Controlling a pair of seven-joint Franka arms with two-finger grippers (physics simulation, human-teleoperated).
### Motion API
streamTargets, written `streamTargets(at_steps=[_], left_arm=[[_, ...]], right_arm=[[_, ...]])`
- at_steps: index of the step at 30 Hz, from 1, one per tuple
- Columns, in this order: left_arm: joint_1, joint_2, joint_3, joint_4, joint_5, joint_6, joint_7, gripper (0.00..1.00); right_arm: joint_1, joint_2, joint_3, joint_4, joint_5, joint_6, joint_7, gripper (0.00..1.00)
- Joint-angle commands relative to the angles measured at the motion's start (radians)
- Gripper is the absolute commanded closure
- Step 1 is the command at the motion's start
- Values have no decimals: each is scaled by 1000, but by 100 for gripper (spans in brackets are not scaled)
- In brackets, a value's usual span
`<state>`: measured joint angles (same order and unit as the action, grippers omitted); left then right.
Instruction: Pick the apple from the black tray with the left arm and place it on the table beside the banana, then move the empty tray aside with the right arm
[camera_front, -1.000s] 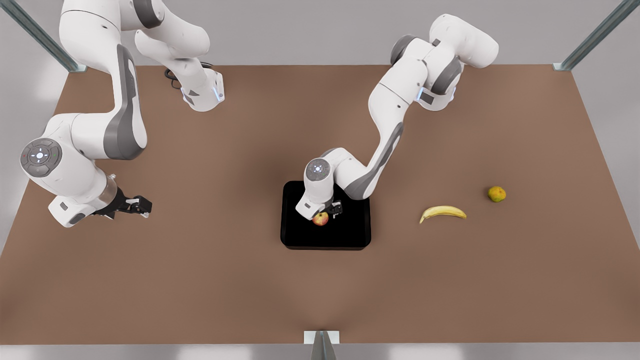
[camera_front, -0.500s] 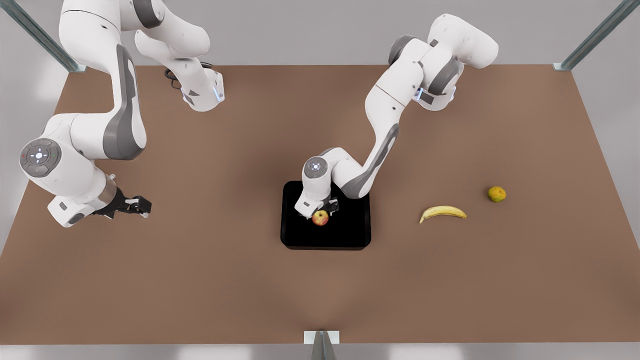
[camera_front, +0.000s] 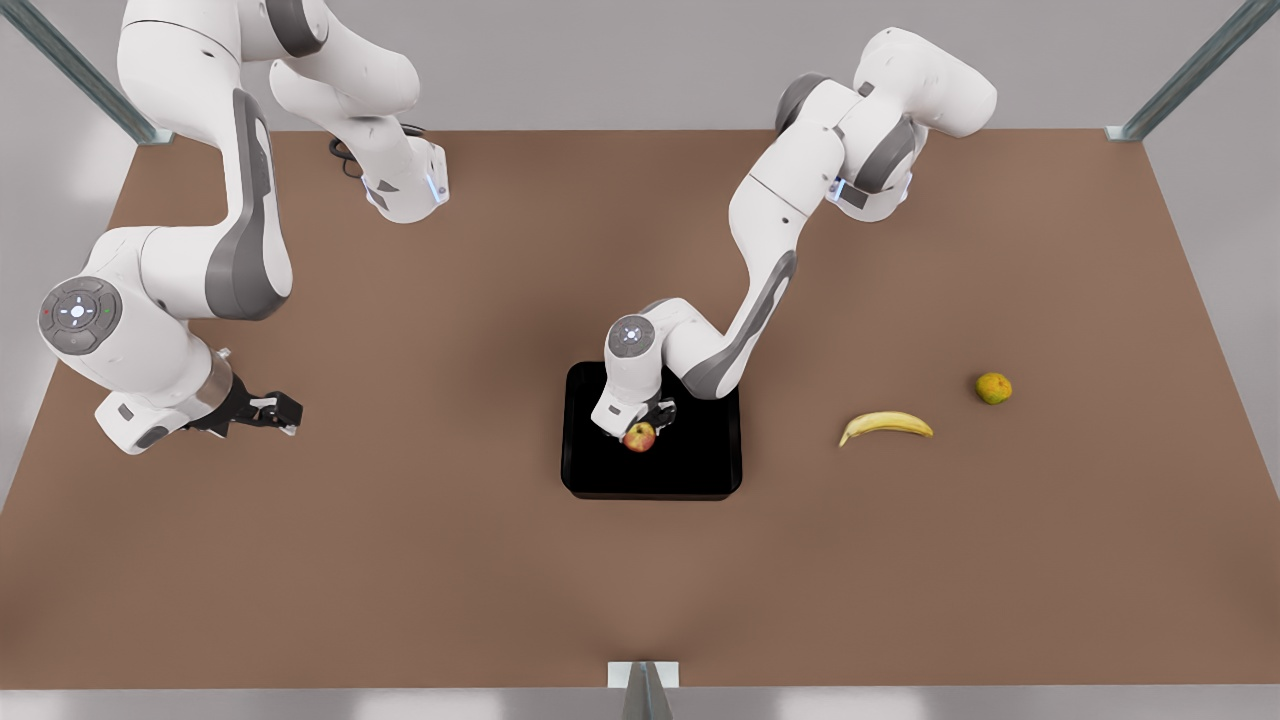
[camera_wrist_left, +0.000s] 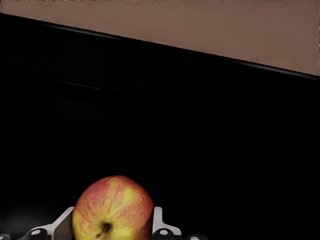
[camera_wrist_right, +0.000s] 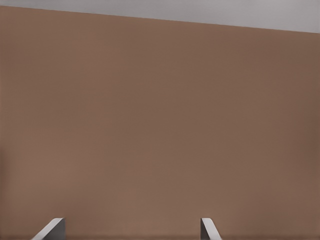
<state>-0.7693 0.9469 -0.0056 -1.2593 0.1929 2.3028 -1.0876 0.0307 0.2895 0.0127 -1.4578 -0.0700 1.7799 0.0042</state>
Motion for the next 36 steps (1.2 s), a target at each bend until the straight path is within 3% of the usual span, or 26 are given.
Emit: streamTargets(at_steps=[1,7,9,13,18,22,23,24,28,29,31,32,33,34,36], left_arm=[[-1,-14,1,3,3,-42,-41,26],[21,-140,6,-28,23,-260,46,25],[90,-332,3,-247,14,-220,155,25],[281,-530,3,-538,-16,-95,454,24],[640,-510,3,-663,-118,119,1048,24],[676,-376,3,-589,-127,219,1068,24],[676,-359,3,-588,-127,242,1068,20],[676,-358,3,-589,-127,245,1068,0],[677,-358,4,-586,-127,245,1065,0],[680,-467,0,-543,-165,77,1051,0],[680,-537,4,-71,-283,-662,1048,0],[688,-604,13,-8,-274,-860,1074,0],[691,-735,6,-128,-244,-834,1123,0],[680,-872,-11,-376,-205,-597,1124,0],[690,-743,-11,-244,-210,-600,1123,0]], right_arm=[[0,-1,0,1,-1,0,-1,0],[0,-1,0,1,-1,0,0,0],[9,-1,3,25,6,-5,14,0],[169,29,10,53,6,-5,220,0],[321,102,13,71,-7,15,347,0],[417,181,13,57,30,153,591,0],[417,188,13,24,78,204,603,0],[420,189,13,-4,78,249,648,0],[460,277,13,-29,154,363,706,0],[471,275,13,-64,179,406,727,0],[474,275,13,-76,180,409,754,0],[485,267,13,-99,208,409,757,0],[486,255,13,-117,214,409,758,0],[489,243,13,-164,214,438,758,0],[502,230,13,-245,214,536,758,0]])
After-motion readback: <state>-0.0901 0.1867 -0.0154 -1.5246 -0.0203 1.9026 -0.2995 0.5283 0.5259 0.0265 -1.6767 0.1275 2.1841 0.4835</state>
